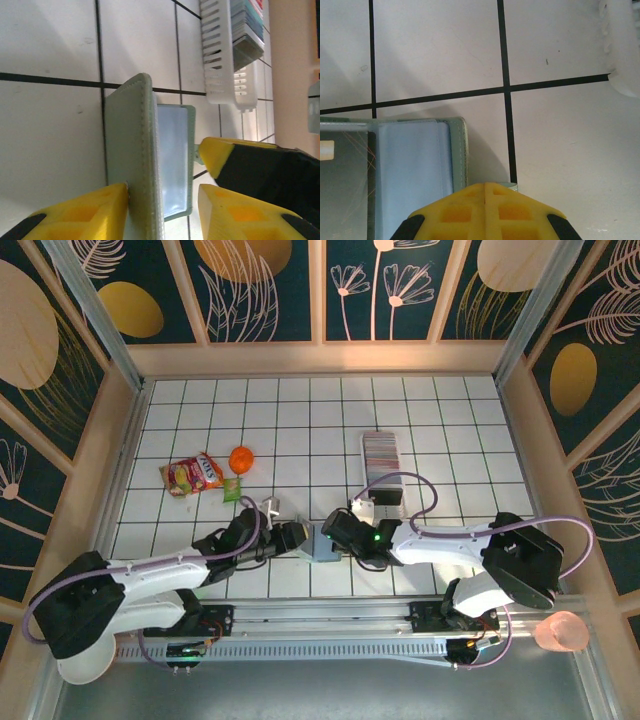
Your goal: Put the credit cards into the card holder
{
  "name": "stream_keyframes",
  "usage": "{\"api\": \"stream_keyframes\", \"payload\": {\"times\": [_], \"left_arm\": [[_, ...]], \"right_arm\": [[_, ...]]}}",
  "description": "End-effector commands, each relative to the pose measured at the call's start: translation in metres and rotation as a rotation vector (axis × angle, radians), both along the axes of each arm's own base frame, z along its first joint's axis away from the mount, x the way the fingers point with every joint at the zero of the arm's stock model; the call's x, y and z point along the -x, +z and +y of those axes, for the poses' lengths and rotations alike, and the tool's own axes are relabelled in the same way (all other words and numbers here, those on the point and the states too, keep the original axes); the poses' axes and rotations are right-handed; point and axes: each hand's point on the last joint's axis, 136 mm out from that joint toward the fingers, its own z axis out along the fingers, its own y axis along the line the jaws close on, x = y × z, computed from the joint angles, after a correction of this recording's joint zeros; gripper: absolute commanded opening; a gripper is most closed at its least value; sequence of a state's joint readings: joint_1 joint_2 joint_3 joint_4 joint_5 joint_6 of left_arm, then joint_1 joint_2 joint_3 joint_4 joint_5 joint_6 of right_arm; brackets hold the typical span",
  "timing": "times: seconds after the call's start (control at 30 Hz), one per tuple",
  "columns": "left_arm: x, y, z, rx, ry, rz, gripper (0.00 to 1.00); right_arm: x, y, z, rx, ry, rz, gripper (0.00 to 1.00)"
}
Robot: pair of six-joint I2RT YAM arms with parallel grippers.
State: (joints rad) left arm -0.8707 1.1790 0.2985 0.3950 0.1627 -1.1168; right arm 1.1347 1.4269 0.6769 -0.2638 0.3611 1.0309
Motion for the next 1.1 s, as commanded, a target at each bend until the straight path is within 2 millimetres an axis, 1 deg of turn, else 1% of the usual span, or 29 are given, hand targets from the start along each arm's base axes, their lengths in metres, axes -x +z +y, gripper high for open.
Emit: {"api": "stream_keyframes", "payload": {"times": [0.0,0.23,0.3,0.53,0.63,0.77,0.87,0.97,1.0,1.07], "left_arm": [[-0.006,0.024,-0.019,0.088,-0.036,-0.036,0.40],[-0.007,0.023,-0.037,0.088,-0.078,-0.027,0.38],[-0.006,0.016,-0.040,0.079,-0.081,-0.010,0.38],[-0.002,-0.016,-0.055,0.020,-0.116,0.054,0.30],[-0.002,-0.031,-0.050,-0.009,-0.095,0.077,0.25],[-0.002,-0.051,-0.036,-0.083,-0.054,0.096,0.18],[0.000,-0.065,-0.028,-0.131,-0.037,0.120,0.10],[0.003,-0.070,-0.024,-0.146,-0.035,0.131,0.02],[0.003,-0.070,-0.023,-0.148,-0.033,0.132,0.00],[0.002,-0.071,-0.021,-0.159,-0.023,0.133,0.00]], "right_arm": [[0.002,0.000,-0.002,-0.027,-0.016,0.002,0.00],[0.006,-0.001,0.002,-0.067,-0.006,0.009,0.00],[0.006,0.000,0.003,-0.081,-0.005,0.008,0.00],[0.007,0.003,0.001,-0.100,-0.009,-0.002,0.00],[0.006,0.007,0.000,-0.111,-0.012,-0.009,0.00],[0.005,0.013,-0.001,-0.127,-0.019,-0.024,0.00],[0.004,0.021,-0.002,-0.152,-0.026,-0.040,0.00],[0.003,0.031,0.003,-0.204,-0.018,-0.056,0.00],[0.003,0.033,0.006,-0.223,-0.009,-0.054,0.00],[0.003,0.036,0.012,-0.250,0.004,-0.055,0.00]]}}
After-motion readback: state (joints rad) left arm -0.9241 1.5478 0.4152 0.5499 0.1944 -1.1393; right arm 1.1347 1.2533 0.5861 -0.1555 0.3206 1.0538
